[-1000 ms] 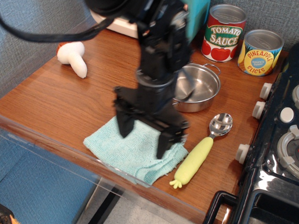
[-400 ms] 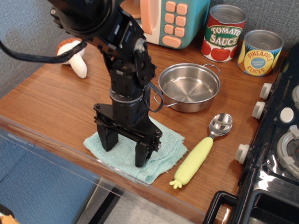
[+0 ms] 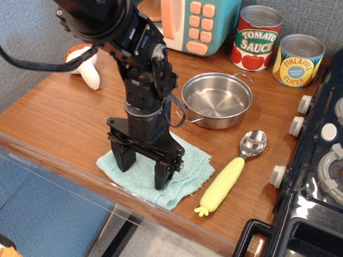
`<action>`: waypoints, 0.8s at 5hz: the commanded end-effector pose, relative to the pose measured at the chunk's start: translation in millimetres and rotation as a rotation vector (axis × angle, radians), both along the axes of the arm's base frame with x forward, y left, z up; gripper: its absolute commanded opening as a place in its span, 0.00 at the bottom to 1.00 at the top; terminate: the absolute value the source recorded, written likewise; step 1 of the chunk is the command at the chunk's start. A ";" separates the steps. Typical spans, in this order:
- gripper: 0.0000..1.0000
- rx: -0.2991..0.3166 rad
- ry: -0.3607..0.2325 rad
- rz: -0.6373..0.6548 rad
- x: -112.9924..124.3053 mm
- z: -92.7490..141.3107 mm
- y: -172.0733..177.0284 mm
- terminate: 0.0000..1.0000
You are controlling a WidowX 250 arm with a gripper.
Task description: Move the blue cloth to the left front corner of the table.
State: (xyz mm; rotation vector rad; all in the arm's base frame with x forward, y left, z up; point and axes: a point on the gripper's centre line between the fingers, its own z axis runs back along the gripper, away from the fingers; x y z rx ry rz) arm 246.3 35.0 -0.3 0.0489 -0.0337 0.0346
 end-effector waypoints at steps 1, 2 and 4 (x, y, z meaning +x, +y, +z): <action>1.00 0.038 0.023 0.154 -28.9 -2.9 73.1 0.00; 1.00 0.046 0.027 0.185 -35.1 0.0 98.6 0.00; 1.00 0.051 0.041 0.221 -38.0 -2.2 147.6 0.00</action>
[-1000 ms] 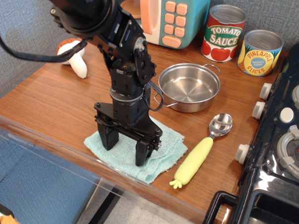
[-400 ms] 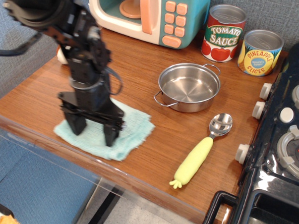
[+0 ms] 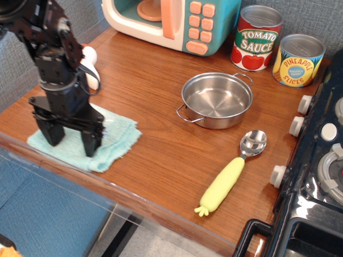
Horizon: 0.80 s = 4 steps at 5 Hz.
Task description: Move the blue cloth to the left front corner of the table.
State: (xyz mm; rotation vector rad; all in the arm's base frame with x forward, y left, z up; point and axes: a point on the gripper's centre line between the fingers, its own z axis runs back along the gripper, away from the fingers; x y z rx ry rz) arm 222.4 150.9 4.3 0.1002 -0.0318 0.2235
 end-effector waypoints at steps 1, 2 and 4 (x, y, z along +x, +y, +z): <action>1.00 -0.008 0.045 0.061 -15.2 -14.3 53.3 0.00; 1.00 -0.014 0.039 0.065 -16.5 -13.5 66.2 0.00; 1.00 0.005 -0.038 -0.036 -3.2 11.5 45.9 0.00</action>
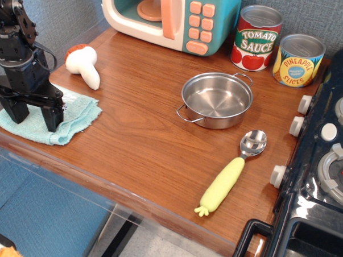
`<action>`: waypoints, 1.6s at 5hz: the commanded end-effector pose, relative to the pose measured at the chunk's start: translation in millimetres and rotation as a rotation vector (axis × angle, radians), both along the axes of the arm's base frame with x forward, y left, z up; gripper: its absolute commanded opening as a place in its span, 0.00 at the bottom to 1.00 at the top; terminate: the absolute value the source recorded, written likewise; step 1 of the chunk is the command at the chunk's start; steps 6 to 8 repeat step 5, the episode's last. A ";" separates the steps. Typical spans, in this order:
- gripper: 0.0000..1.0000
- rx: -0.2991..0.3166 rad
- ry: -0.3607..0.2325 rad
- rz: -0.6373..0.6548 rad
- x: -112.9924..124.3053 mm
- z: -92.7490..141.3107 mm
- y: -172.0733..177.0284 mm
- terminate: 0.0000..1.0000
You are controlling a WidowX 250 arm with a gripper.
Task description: Move the blue cloth to the left front corner of the table.
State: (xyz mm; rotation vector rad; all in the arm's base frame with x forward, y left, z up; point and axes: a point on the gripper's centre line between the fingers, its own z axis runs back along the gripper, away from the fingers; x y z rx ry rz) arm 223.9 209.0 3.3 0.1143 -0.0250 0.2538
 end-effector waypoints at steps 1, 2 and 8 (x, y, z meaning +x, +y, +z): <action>1.00 0.027 -0.129 -0.102 3.9 52.2 -22.0 0.00; 1.00 0.057 -0.182 -0.154 5.9 84.0 -30.8 0.00; 1.00 0.054 -0.138 -0.183 6.0 88.8 -35.4 1.00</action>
